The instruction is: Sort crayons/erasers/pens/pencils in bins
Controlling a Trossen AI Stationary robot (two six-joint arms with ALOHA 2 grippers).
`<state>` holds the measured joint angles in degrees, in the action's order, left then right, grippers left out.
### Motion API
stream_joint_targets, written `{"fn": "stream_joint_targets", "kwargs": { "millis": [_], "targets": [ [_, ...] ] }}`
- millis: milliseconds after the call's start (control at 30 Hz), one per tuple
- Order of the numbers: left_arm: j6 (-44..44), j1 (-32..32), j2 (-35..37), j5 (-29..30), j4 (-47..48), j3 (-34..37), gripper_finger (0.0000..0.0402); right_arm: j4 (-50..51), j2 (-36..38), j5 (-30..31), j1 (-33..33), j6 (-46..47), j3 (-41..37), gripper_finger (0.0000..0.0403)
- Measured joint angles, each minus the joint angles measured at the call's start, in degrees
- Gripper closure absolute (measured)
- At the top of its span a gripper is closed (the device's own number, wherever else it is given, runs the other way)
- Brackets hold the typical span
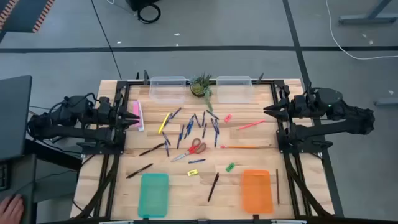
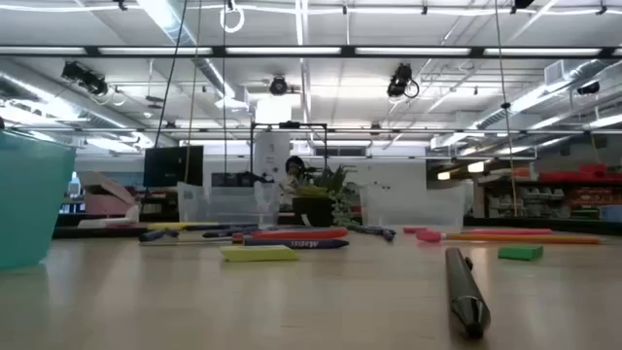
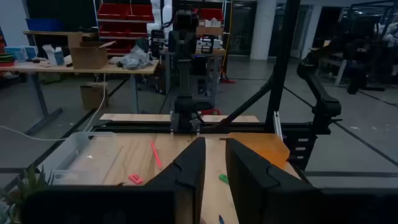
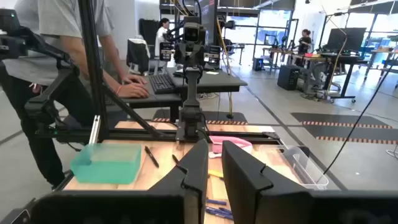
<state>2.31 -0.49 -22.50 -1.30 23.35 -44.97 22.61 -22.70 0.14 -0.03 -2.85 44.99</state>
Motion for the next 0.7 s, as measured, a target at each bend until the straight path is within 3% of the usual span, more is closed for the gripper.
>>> {"fn": "stream_joint_targets", "kwargs": {
  "millis": [700],
  "targets": [
    [0.0,0.0,0.0,0.0,0.0,0.0,0.0335,0.0,0.0,0.0,0.0,0.0,0.0,0.0347]
  ]
}}
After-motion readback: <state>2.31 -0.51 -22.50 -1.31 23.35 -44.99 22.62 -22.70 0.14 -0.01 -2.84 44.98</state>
